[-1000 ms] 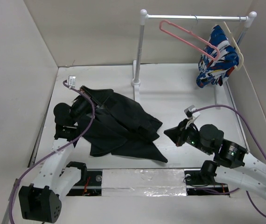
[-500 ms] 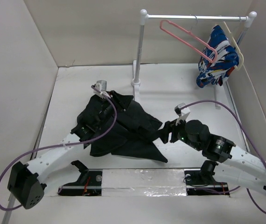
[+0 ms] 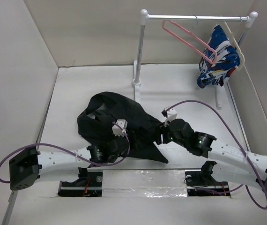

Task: Place the trousers on the hanger
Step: Flatten out the trousers at the center of the board.

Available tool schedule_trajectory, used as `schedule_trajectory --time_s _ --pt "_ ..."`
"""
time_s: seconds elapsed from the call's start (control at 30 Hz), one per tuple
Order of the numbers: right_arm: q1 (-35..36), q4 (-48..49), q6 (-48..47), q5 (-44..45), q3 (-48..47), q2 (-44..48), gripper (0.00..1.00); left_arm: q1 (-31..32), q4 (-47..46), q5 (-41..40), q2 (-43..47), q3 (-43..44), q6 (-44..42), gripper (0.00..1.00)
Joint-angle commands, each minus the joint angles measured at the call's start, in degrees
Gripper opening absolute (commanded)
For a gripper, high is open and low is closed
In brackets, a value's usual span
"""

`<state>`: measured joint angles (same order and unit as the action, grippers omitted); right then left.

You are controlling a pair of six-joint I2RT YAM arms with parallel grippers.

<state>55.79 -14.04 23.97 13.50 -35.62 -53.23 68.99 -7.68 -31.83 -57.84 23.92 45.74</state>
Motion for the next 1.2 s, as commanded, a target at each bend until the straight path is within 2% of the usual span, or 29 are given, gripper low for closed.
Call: schedule_trajectory --time_s 0.0,0.17,0.2,0.3,0.37,0.4,0.47,0.5,0.53,0.57,0.67,0.7,0.83,0.97,1.03,1.13,1.17 --pt "-1.03 7.0 -1.38 -0.66 -0.77 -2.31 0.64 2.98 -2.41 -0.61 0.54 -1.24 1.92 0.68" --pt "-2.7 8.68 -0.85 -0.84 -0.33 -5.82 0.6 2.99 -10.33 6.42 -3.41 -2.21 -0.29 0.69" --pt "-2.7 8.86 -0.94 -1.01 -0.42 -6.35 0.52 2.99 -11.38 7.57 -4.29 -2.47 -0.64 0.69" --pt "-3.23 10.95 -0.76 -2.15 0.11 -7.32 0.42 2.99 -15.51 10.21 -8.24 -3.0 -1.53 0.67" --pt "-3.76 11.58 -0.85 -3.9 -0.07 -7.85 0.38 2.99 -16.13 10.65 -12.1 -2.31 -1.26 0.65" --pt "-3.76 11.41 -0.85 -4.26 -0.76 -7.94 0.29 2.99 -16.14 10.91 -13.33 -1.34 -1.18 0.61" --pt "-3.76 10.36 -0.94 -4.97 -1.82 -7.94 0.22 2.99 -17.36 10.92 -16.24 -0.98 -1.26 0.56" --pt "-3.76 9.39 -1.03 -5.23 -2.26 -7.68 0.1 2.99 -17.98 10.57 -17.12 -1.24 -1.0 0.5" --pt "-3.76 8.78 -1.03 -5.41 -2.87 -7.24 0.03 2.99 -18.59 10.39 -18.26 -1.33 -0.74 0.45" --pt "-3.76 7.64 -0.94 -5.76 -3.49 -5.58 0.0 2.99 -19.38 9.95 -18.79 -1.33 -0.21 0.3" --pt "-3.76 5.96 -0.94 -4.98 -4.63 -1.8 0.0 2.99 -19.65 9.86 -18.62 -1.16 -0.29 0.11" --pt "-3.76 5.09 -0.85 -4.62 -4.99 1.08 0.0 2.99 -19.74 9.6 -18.27 -1.59 -0.56 0.0" --pt "-3.76 1.22 -1.11 -2.6 -8.58 7.61 0.0 2.99 -18.86 8.81 -13.46 -3.27 -0.38 0.0" --pt "-3.76 -4.23 -3.66 -4.61 -17.54 8.41 0.0 2.99 -14.66 6.18 -7.47 -4.58 -1.0 0.0" --pt "-3.14 -8.44 -5.32 -4.45 -25.44 7.71 0.0 2.99 -12.98 4.16 -3.53 -5.38 -1.17 0.0" --pt "-2.35 -12.93 -7.52 -0.33 -35.73 6.57 0.0 2.99 -10.69 4.32 1.4 -5.47 -2.4 0.0" --pt "-2.35 -13.64 -7.97 5.52 -37.32 6.04 0.0 2.99 -11.12 4.93 2.46 -5.64 -3.45 0.0"
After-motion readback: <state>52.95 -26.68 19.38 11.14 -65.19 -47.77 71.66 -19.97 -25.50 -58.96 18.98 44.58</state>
